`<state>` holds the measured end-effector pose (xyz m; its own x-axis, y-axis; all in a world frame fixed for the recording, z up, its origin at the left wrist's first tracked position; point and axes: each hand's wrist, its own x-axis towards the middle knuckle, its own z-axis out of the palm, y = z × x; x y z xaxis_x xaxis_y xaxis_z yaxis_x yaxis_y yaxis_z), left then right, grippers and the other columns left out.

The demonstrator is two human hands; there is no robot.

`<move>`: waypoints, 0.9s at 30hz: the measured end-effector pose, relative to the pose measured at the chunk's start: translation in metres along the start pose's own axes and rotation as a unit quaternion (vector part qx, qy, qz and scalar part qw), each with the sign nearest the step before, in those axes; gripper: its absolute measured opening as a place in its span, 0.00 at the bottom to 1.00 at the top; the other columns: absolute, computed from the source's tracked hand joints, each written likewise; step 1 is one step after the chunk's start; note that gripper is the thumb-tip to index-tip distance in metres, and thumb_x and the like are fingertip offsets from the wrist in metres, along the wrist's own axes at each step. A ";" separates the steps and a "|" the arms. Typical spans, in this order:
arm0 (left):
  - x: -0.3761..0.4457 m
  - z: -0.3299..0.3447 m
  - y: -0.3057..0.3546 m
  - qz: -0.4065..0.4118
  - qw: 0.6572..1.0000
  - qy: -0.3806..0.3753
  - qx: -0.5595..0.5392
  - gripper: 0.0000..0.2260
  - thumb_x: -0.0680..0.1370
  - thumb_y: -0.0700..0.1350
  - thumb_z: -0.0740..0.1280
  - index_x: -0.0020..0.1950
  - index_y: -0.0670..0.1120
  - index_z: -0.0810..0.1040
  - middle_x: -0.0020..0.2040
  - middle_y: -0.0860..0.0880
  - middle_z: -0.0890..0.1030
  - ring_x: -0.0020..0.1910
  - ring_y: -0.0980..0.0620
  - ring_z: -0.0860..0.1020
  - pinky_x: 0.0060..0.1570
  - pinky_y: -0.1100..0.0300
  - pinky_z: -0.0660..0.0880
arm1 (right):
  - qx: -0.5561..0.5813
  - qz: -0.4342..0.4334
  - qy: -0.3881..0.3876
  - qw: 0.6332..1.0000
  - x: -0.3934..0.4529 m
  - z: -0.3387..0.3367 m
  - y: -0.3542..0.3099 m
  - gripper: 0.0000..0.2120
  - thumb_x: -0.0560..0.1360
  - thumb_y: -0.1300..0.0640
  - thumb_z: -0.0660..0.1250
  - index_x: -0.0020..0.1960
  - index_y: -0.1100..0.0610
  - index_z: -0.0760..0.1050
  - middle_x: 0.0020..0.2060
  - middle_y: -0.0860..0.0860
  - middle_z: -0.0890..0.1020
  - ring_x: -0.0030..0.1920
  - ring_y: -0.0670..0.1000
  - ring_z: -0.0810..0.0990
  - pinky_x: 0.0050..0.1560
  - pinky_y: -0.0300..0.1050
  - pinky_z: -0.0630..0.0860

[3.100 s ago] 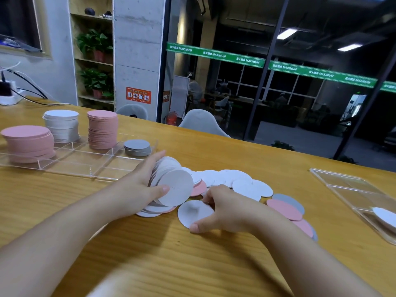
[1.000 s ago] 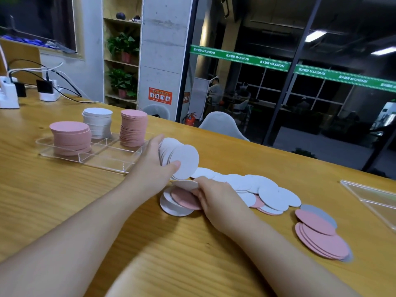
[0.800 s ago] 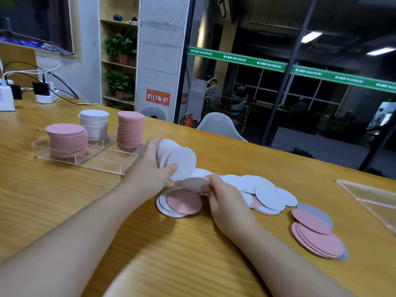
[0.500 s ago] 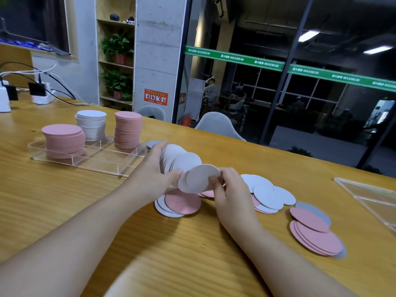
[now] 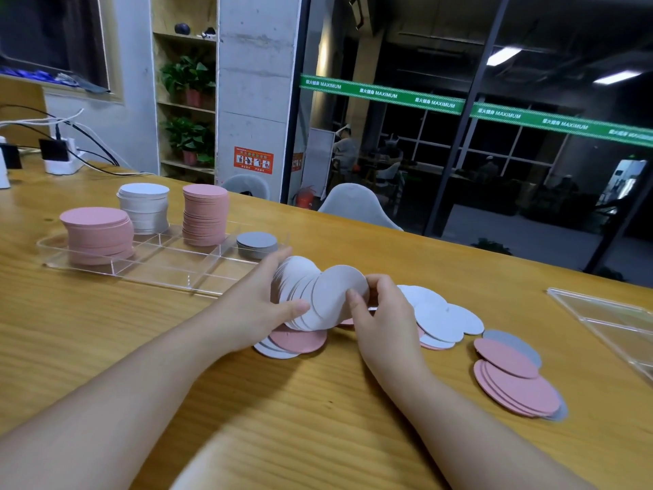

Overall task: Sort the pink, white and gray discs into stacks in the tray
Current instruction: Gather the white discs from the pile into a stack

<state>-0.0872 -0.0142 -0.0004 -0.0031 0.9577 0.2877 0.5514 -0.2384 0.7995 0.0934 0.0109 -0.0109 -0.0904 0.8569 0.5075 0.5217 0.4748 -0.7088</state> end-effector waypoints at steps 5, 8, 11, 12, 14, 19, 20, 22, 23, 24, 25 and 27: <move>0.003 0.000 -0.003 0.007 1.000 -0.010 0.004 0.37 0.73 0.47 0.72 0.75 0.56 0.55 0.72 0.57 0.63 0.70 0.60 0.63 0.69 0.61 0.60 | -0.031 -0.011 -0.029 0.999 0.001 0.001 0.003 0.03 0.76 0.54 0.64 0.50 0.50 0.73 0.45 0.45 0.79 0.46 0.45 0.77 0.47 0.38 0.72; 0.004 -0.002 -0.007 0.016 1.000 -0.020 0.016 0.38 0.72 0.49 0.72 0.75 0.58 0.55 0.73 0.57 0.62 0.71 0.60 0.62 0.72 0.57 0.59 | -0.055 -0.037 -0.043 0.997 0.001 0.001 0.004 0.11 0.77 0.54 0.64 0.59 0.52 0.75 0.50 0.45 0.78 0.46 0.43 0.75 0.47 0.32 0.69; 0.004 -0.002 -0.007 0.026 0.999 -0.035 0.019 0.40 0.70 0.51 0.73 0.76 0.58 0.53 0.74 0.58 0.60 0.72 0.61 0.59 0.72 0.58 0.58 | -0.067 -0.041 -0.064 0.995 0.001 0.002 0.004 0.19 0.77 0.53 0.63 0.68 0.52 0.69 0.53 0.46 0.74 0.47 0.43 0.74 0.48 0.29 0.67; 0.005 -0.001 -0.007 0.027 0.999 -0.040 0.018 0.42 0.69 0.52 0.73 0.76 0.58 0.52 0.74 0.58 0.60 0.72 0.62 0.59 0.73 0.58 0.57 | -0.070 -0.044 -0.067 0.994 0.001 0.002 0.005 0.20 0.77 0.53 0.64 0.69 0.52 0.68 0.53 0.46 0.74 0.48 0.44 0.74 0.49 0.31 0.67; 0.005 -0.001 -0.007 0.025 0.998 -0.047 0.017 0.43 0.69 0.52 0.74 0.76 0.58 0.51 0.74 0.59 0.59 0.72 0.62 0.59 0.73 0.58 0.57 | -0.076 -0.066 -0.061 0.993 0.000 0.002 0.004 0.17 0.76 0.53 0.65 0.64 0.52 0.73 0.49 0.47 0.76 0.46 0.44 0.74 0.46 0.30 0.67; 0.002 0.000 -0.003 0.028 1.000 -0.008 0.008 0.40 0.69 0.52 0.73 0.75 0.58 0.55 0.72 0.59 0.63 0.70 0.62 0.61 0.70 0.60 0.61 | -0.058 -0.094 -0.033 0.993 -0.002 0.004 0.003 0.12 0.74 0.53 0.68 0.57 0.53 0.73 0.46 0.44 0.73 0.44 0.38 0.72 0.44 0.26 0.67; 0.002 0.000 0.000 0.029 0.999 0.019 0.002 0.38 0.71 0.48 0.73 0.75 0.57 0.56 0.70 0.59 0.63 0.69 0.62 0.62 0.67 0.63 0.61 | -0.051 -0.094 -0.021 0.994 -0.002 0.005 0.002 0.13 0.74 0.53 0.68 0.56 0.52 0.72 0.46 0.42 0.72 0.43 0.37 0.72 0.43 0.26 0.67; 0.003 -0.004 0.003 0.020 0.996 0.080 -0.014 0.36 0.73 0.42 0.71 0.75 0.55 0.56 0.67 0.58 0.64 0.66 0.62 0.62 0.64 0.65 0.60 | -0.047 -0.117 0.002 0.992 -0.003 0.006 0.001 0.11 0.73 0.54 0.69 0.52 0.51 0.69 0.43 0.40 0.69 0.42 0.39 0.72 0.42 0.27 0.67; 0.004 -0.006 0.004 0.012 0.994 0.108 -0.022 0.36 0.73 0.42 0.71 0.75 0.54 0.56 0.68 0.57 0.64 0.67 0.60 0.63 0.66 0.62 0.60 | -0.053 -0.140 -0.001 0.989 -0.004 0.006 0.000 0.10 0.73 0.54 0.70 0.49 0.50 0.69 0.42 0.40 0.69 0.42 0.40 0.71 0.42 0.29 0.67; 0.006 -0.009 0.003 0.003 0.991 0.132 -0.030 0.36 0.73 0.42 0.72 0.75 0.54 0.56 0.69 0.56 0.64 0.68 0.58 0.63 0.69 0.58 0.61 | -0.059 -0.169 -0.015 0.984 -0.005 0.007 -0.001 0.08 0.73 0.55 0.69 0.46 0.51 0.69 0.41 0.41 0.70 0.42 0.41 0.71 0.42 0.31 0.67; 0.008 -0.011 0.002 -0.004 0.988 0.154 -0.034 0.37 0.72 0.43 0.72 0.75 0.54 0.56 0.70 0.54 0.65 0.69 0.55 0.64 0.70 0.54 0.61 | -0.066 -0.201 -0.041 0.977 -0.007 0.009 -0.003 0.06 0.73 0.55 0.69 0.44 0.52 0.71 0.40 0.42 0.71 0.43 0.42 0.70 0.44 0.33 0.67; 0.011 -0.014 -0.001 -0.020 0.982 0.186 -0.034 0.37 0.72 0.44 0.73 0.75 0.54 0.57 0.71 0.52 0.66 0.69 0.53 0.65 0.69 0.55 0.61 | -0.084 -0.260 -0.106 0.956 -0.011 0.013 -0.007 0.05 0.73 0.52 0.66 0.46 0.52 0.75 0.44 0.46 0.74 0.47 0.44 0.69 0.50 0.34 0.65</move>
<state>-0.0989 -0.0061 0.0093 -0.3358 0.8442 0.4179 0.4872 -0.2240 0.8441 0.0800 0.0004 -0.0177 -0.5358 0.5428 0.6468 0.4860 0.8246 -0.2895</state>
